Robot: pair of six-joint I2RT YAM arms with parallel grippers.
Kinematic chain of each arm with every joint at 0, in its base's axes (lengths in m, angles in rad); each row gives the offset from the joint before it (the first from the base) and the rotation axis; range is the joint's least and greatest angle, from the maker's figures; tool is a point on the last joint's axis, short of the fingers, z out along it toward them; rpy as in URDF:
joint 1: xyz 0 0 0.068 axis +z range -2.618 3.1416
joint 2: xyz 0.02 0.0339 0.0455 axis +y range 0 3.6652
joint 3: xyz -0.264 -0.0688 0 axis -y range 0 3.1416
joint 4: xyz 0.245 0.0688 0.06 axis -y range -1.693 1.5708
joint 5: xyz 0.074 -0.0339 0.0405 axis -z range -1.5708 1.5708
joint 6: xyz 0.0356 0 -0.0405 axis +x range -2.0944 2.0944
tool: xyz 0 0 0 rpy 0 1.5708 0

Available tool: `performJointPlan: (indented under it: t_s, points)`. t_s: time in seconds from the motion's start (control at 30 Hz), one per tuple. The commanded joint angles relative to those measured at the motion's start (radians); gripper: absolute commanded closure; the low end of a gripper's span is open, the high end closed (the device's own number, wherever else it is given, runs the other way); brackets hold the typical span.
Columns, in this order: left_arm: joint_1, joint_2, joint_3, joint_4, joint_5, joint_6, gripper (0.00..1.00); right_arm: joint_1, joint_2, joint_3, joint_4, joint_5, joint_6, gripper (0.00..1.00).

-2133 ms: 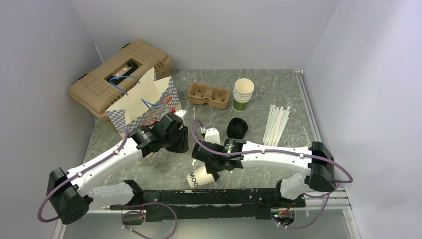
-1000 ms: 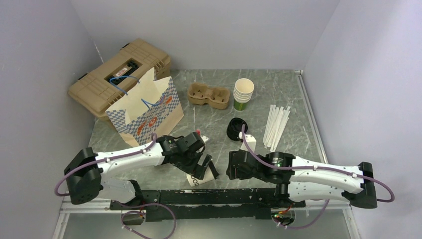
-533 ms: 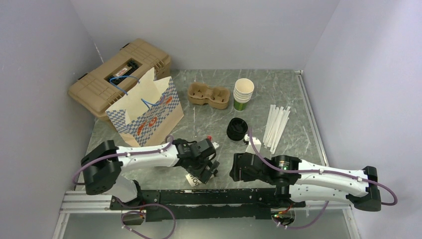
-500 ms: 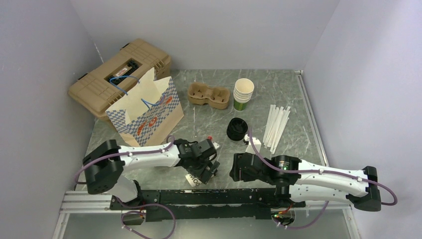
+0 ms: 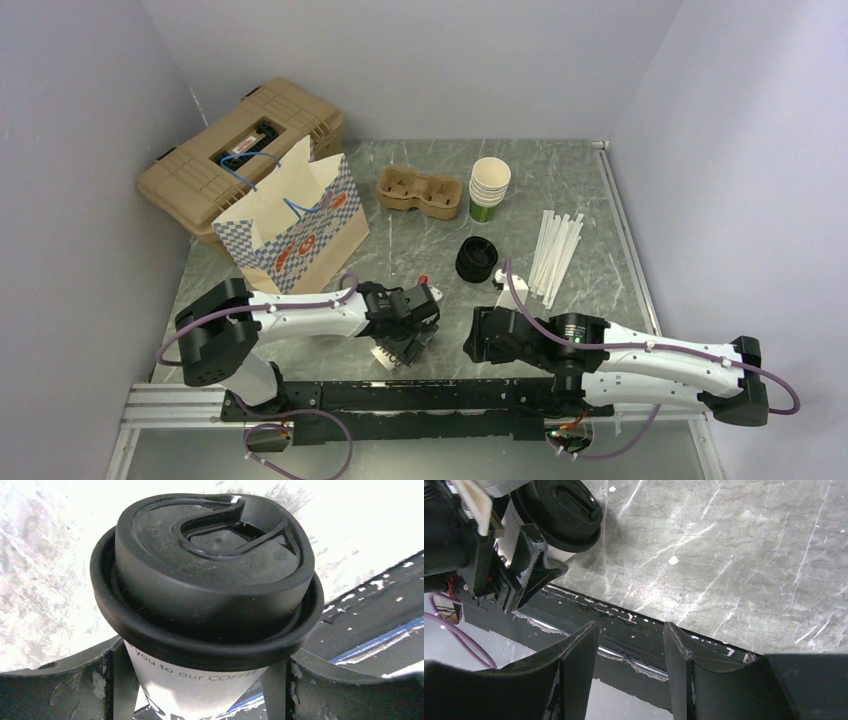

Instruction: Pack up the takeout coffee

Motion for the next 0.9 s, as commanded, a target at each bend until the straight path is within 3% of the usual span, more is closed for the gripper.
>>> performJointPlan:
  t_s: [0.0, 0.17, 0.37, 0.63, 0.87]
  points:
    - [-0.008, -0.108, 0.024, 0.033, -0.026, 0.004, 0.49, 0.004, -0.013, 0.037, 0.057, 0.048, -0.01, 0.46]
    - [-0.01, -0.251, -0.017, 0.106, 0.059, 0.059, 0.5, 0.004, 0.003, 0.078, 0.113, 0.03, -0.062, 0.4]
    - [-0.01, -0.401, -0.031, 0.129, 0.161, 0.135, 0.44, 0.001, -0.029, 0.139, 0.182, -0.007, -0.164, 0.3]
    - [-0.01, -0.478, 0.004, 0.066, 0.24, 0.191, 0.43, -0.002, -0.087, 0.234, 0.188, -0.055, -0.255, 0.22]
    - [-0.01, -0.511, 0.03, 0.057, 0.319, 0.206, 0.42, -0.004, -0.063, 0.343, 0.152, -0.104, -0.297, 0.07]
